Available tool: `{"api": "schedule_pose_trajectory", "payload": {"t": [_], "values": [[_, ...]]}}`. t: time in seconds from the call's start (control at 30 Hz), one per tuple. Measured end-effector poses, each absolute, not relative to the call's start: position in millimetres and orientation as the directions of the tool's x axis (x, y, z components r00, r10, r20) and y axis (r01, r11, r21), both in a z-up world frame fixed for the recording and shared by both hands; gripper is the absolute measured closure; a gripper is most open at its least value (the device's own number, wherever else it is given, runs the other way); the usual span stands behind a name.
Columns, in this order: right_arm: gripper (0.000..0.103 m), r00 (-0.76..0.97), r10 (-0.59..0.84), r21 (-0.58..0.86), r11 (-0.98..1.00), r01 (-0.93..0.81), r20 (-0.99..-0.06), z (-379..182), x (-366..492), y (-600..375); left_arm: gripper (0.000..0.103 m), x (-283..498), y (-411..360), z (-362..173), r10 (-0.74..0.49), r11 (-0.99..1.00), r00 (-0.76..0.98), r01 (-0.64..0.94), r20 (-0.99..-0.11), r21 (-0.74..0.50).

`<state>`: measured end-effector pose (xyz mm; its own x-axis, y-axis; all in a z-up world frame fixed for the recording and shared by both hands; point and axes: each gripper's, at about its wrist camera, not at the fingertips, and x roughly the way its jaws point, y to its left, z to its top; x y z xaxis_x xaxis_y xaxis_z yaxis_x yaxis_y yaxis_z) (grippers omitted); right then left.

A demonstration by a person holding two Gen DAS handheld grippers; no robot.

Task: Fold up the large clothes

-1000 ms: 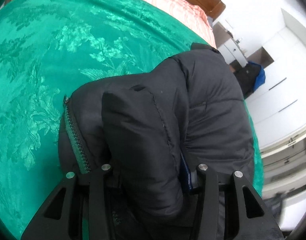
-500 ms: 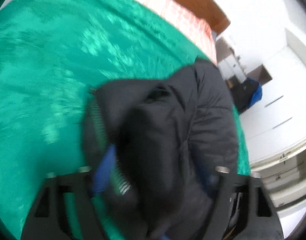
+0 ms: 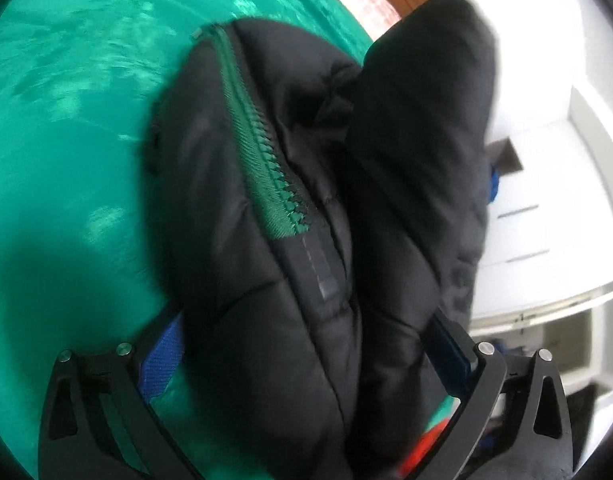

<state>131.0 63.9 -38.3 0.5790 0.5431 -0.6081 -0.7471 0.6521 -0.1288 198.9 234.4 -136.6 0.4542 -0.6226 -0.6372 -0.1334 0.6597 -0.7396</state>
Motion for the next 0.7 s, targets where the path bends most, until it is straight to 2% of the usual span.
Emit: {"api": "schedule_pose_trajectory", "payload": {"t": [0.13, 0.2, 0.27, 0.33, 0.4, 0.47, 0.53, 0.63, 0.7], "values": [[0.000, 0.550, 0.561, 0.135, 0.766, -0.629, -0.619, -18.4, 180.3, -20.5, 0.000, 215.2, 232.9, -146.0, -0.660, 0.657, 0.392, -0.113, -0.641, -0.746], [0.000, 0.507, 0.556, 0.243, 0.795, -0.556, -0.659, -32.4, 216.3, -51.2, 0.000, 222.7, 230.9, -149.5, -0.672, 0.662, 0.359, -0.100, -0.647, -0.743], [0.000, 0.365, 0.621, 0.441, 0.766, -0.467, -0.694, -62.4, 261.3, -77.5, 0.000, 228.8, 227.5, -150.2, -0.671, 0.678, 0.336, -0.084, -0.661, -0.730], [0.000, 0.163, 0.771, 0.685, 0.626, -0.372, -0.616, -101.0, 297.1, -86.0, 0.000, 233.8, 223.9, -150.0, -0.666, 0.691, 0.319, -0.076, -0.674, -0.719], [0.000, 0.075, 0.839, 0.785, 0.532, -0.319, -0.538, -122.2, 314.5, -77.4, 0.000, 239.9, 220.1, -150.2, -0.665, 0.701, 0.304, -0.060, -0.682, -0.711], [0.001, 0.040, 0.821, 0.770, 0.549, -0.326, -0.569, -140.3, 326.9, -49.2, 0.000, 245.4, 214.9, -150.9, -0.664, 0.705, 0.304, -0.049, -0.683, -0.707], [0.004, 0.070, 0.781, 0.697, 0.591, -0.406, -0.621, -137.2, 326.7, -24.5, 0.000, 249.1, 212.8, -151.8, -0.648, 0.709, 0.328, -0.070, -0.688, -0.701], [0.011, 0.205, 0.648, 0.429, 0.676, -0.599, -0.733, -104.2, 302.1, 12.1, 0.003, 245.8, 197.0, -138.3, -0.560, 0.772, 0.367, -0.093, -0.743, -0.628], [0.017, 0.291, 0.617, 0.291, 0.669, -0.684, -0.731, -84.7, 274.3, 25.1, 0.011, 233.7, 181.8, -118.7, -0.504, 0.815, 0.425, -0.056, -0.752, -0.577]]}}
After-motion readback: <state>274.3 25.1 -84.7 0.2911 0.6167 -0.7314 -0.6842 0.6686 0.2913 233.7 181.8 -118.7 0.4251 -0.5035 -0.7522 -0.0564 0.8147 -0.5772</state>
